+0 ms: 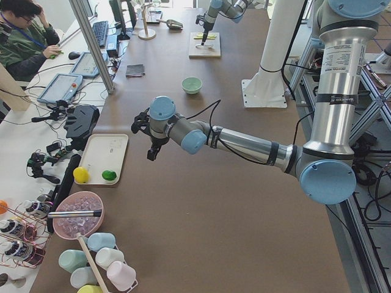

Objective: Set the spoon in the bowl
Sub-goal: 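Lower the right gripper onto the white spoon while the left arm withdraws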

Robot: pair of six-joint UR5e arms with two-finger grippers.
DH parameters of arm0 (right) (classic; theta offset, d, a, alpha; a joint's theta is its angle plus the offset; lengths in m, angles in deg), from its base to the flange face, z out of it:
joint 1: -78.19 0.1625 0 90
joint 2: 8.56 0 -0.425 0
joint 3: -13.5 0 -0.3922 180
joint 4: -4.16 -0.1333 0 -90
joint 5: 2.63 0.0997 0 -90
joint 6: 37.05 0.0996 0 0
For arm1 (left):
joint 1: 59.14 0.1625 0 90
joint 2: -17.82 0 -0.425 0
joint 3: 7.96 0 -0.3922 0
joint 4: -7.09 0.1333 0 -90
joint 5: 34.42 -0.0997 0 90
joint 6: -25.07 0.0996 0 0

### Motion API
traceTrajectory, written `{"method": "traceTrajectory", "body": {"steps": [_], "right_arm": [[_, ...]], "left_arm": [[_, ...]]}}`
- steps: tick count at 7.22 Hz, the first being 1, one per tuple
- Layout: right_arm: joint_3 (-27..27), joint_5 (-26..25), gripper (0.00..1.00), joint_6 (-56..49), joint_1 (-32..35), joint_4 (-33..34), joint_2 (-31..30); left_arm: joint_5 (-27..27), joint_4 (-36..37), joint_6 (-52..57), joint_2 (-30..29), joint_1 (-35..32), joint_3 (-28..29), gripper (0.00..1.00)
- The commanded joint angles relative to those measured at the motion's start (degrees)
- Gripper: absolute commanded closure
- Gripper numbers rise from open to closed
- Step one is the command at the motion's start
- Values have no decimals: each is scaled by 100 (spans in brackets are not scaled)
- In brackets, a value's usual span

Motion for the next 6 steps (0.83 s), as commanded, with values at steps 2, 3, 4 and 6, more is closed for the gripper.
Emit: {"method": "traceTrajectory", "body": {"steps": [2,3,4,6], "right_arm": [[-27,-350,76,286,-306,-12,1],[-27,-351,100,286,-306,-12,1],[8,-342,100,321,-306,-12,1],[209,-289,100,339,-306,31,35]], "left_arm": [[1,-63,-7,119,-2,-28,2],[10,-72,-7,119,-2,-37,2],[10,-72,-15,119,-2,-28,2],[1,-72,-42,111,6,-2,2]]}}
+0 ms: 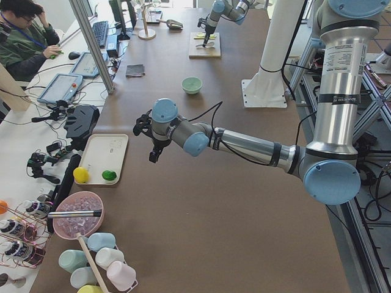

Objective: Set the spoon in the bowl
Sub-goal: 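Lower the right gripper onto the white spoon while the left arm withdraws, then lift the white spoon with the right gripper and carry it toward the bowl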

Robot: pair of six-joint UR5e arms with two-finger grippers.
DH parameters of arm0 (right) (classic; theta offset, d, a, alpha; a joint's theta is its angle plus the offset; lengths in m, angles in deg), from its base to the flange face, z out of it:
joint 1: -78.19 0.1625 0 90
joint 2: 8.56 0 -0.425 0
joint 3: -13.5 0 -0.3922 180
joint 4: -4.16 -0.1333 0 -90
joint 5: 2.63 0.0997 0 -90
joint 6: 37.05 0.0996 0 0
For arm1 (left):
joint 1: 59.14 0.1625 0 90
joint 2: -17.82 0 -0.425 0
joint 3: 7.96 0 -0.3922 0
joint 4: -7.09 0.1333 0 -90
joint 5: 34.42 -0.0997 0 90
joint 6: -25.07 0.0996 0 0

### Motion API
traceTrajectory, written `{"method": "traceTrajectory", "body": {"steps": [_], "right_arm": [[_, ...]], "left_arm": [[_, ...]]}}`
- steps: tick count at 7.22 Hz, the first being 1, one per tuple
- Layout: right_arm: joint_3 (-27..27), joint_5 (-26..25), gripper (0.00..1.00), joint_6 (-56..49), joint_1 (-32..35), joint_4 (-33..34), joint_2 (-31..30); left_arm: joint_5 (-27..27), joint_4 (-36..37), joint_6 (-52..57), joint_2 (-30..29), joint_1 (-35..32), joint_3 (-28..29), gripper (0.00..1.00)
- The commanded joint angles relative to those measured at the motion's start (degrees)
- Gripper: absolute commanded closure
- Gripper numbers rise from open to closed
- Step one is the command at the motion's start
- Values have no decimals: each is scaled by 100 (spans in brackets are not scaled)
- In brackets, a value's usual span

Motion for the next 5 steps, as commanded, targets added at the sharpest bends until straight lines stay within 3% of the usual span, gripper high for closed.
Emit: {"method": "traceTrajectory", "body": {"steps": [1,2,3,5], "right_arm": [[245,39,100,12,0,78,106],[238,39,100,47,-9,227,394],[238,30,100,439,-9,924,1093],[203,-83,100,1282,-280,2891,2893]], "left_arm": [[-3,-1,-23,-3,17,26,2],[-3,-1,-32,-3,17,26,1],[-3,-1,-32,-3,17,26,2],[-3,-10,-41,-12,26,34,2]]}}
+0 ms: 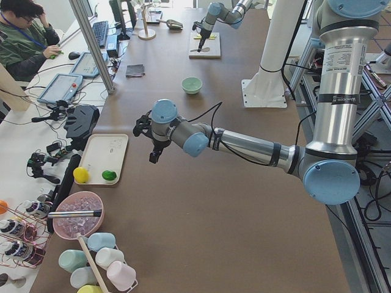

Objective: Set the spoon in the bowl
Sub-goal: 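Lift the white spoon with the right gripper and carry it toward the bowl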

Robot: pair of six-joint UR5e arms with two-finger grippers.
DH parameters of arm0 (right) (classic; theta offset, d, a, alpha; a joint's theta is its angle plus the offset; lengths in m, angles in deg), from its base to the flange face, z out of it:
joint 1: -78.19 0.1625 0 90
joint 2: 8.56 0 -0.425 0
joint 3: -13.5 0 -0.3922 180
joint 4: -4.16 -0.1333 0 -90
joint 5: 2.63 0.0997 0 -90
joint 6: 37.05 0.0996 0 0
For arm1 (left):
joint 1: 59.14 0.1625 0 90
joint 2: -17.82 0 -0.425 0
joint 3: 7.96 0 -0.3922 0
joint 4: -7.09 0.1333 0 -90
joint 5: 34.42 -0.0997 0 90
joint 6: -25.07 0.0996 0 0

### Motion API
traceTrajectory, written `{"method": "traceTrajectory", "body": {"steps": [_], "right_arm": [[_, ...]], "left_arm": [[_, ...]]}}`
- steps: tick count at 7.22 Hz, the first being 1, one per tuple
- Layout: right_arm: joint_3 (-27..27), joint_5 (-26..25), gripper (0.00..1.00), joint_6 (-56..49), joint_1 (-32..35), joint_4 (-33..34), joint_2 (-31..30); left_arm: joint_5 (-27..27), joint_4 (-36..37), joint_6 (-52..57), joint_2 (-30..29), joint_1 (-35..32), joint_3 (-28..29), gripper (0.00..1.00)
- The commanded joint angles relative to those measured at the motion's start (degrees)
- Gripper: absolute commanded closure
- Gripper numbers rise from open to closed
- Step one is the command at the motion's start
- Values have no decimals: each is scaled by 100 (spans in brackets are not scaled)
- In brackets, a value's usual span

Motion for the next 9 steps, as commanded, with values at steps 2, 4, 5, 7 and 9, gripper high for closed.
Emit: {"method": "traceTrajectory", "body": {"steps": [2,4,5,7,9], "right_arm": [[-523,-377,100,1250,-545,2141,2607],[-1481,-668,100,1910,-748,2320,3813],[-1807,-817,100,2070,-827,2321,4123],[-1872,-950,100,2098,-880,2277,4144],[-1828,-1081,0,1827,-872,2268,4100]], "left_arm": [[0,-3,-7,-7,12,12,2],[0,-3,-7,-7,21,38,2],[0,-3,-7,-7,12,38,2],[0,-3,-7,-7,21,47,2],[0,-3,1,2,12,56,2]]}}
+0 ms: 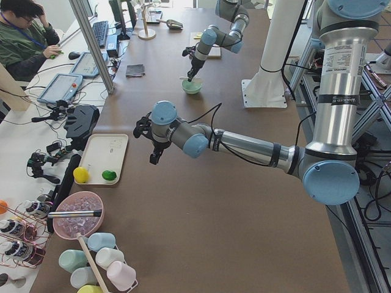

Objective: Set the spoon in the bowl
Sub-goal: 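Lift the white spoon with the right gripper and carry it toward the bowl, then lower the spoon into the green bowl and open the right gripper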

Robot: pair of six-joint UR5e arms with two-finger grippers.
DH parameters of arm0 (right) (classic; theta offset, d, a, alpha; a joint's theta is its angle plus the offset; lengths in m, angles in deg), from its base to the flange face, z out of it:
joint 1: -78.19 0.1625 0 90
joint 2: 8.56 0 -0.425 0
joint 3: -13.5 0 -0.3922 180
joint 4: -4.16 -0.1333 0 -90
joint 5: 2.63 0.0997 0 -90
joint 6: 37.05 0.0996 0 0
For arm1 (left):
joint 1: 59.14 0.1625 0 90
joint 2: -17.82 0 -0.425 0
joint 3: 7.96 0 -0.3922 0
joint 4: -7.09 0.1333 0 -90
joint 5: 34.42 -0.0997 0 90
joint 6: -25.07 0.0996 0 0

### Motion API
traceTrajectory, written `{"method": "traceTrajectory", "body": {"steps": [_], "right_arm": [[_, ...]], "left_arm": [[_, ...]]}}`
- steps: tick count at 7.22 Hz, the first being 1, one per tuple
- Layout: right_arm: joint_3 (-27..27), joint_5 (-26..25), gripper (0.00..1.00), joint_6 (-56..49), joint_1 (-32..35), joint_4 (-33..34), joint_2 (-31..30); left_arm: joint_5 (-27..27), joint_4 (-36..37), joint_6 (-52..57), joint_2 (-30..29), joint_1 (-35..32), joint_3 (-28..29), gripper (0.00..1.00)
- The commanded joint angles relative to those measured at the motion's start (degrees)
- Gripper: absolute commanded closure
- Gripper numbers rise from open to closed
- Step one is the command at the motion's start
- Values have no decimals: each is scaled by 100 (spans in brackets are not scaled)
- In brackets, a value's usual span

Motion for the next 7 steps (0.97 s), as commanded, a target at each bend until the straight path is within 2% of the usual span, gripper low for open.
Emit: {"method": "traceTrajectory", "body": {"steps": [1,3,5,6,7], "right_arm": [[77,-100,0,-335,49,14,2],[357,214,0,-870,417,49,-146],[699,1187,0,-2113,1241,40,-697],[875,1714,0,-3043,1724,40,-1101],[1016,2276,0,-4001,2259,6,-1557]], "left_arm": [[9,0,7,3,-8,7,2],[9,35,42,3,-8,16,2],[-9,88,77,3,-147,25,2],[-9,97,225,99,-461,86,1],[-9,584,1036,91,-804,191,1]]}}
